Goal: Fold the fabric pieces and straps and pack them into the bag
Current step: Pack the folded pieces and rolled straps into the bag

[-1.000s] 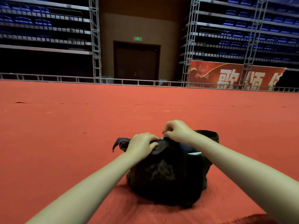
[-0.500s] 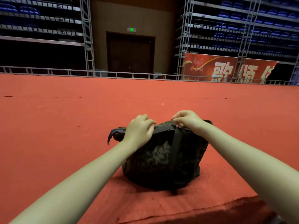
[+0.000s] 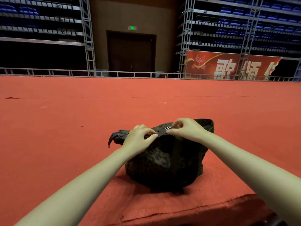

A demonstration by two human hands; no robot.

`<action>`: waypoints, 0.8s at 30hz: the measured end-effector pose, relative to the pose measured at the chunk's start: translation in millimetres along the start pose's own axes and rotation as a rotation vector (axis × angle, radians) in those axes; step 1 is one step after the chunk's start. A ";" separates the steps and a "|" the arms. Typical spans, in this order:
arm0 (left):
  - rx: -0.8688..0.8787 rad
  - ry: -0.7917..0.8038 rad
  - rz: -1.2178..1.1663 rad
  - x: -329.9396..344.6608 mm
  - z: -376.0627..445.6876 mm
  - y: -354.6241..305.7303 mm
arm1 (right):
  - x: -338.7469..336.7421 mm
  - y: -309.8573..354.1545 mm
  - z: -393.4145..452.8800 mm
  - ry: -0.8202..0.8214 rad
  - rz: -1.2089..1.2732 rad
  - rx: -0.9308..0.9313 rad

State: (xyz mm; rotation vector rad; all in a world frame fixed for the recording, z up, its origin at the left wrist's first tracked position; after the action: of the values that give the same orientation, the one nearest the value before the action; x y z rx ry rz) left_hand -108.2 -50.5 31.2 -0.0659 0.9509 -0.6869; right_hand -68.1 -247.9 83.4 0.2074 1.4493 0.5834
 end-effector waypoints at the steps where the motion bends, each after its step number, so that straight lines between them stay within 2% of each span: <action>1: 0.017 0.014 0.025 2.2 0.9 -2.2 | 1.6 -7.5 -5.3 0.020 -0.033 0.003; 8: 0.029 0.082 0.116 12.9 3.7 -7.4 | 5.2 -32.4 -16.4 -0.124 0.129 0.027; 12: 0.006 0.159 0.110 8.1 2.5 -2.8 | -29.0 -24.1 -32.1 -0.277 0.484 -0.060; 15: -0.081 0.181 0.045 3.4 8.8 -4.5 | -56.3 -13.0 -52.8 -0.215 0.691 -0.138; 18: -0.141 0.177 -0.080 3.1 14.0 -8.5 | -48.6 -16.3 -67.2 0.088 0.568 -0.126; 20: -0.110 0.176 -0.064 3.4 10.9 -11.3 | -29.6 -26.0 -69.3 0.189 0.416 -0.089; 21: -0.079 0.172 -0.014 4.1 8.0 -11.5 | -21.4 -31.8 -66.7 0.163 0.363 -0.063; 24: -0.024 0.192 0.127 7.4 -0.6 -13.4 | -8.0 -42.4 -49.2 -0.066 0.293 -0.005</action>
State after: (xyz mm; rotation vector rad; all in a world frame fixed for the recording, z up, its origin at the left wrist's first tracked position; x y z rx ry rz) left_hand -112.7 -65.1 30.1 0.0391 1.1374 -0.5715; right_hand -105.3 -298.0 63.8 0.4364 1.3631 0.8102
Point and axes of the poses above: each hand's wrist, its own z-axis towards the middle knuckle, its own x-axis out of the palm, y = z × x, the point moved 3 cm from there along z, towards the middle knuckle, and after that the axes turned 12 degrees about x, right-handed, at the moved point
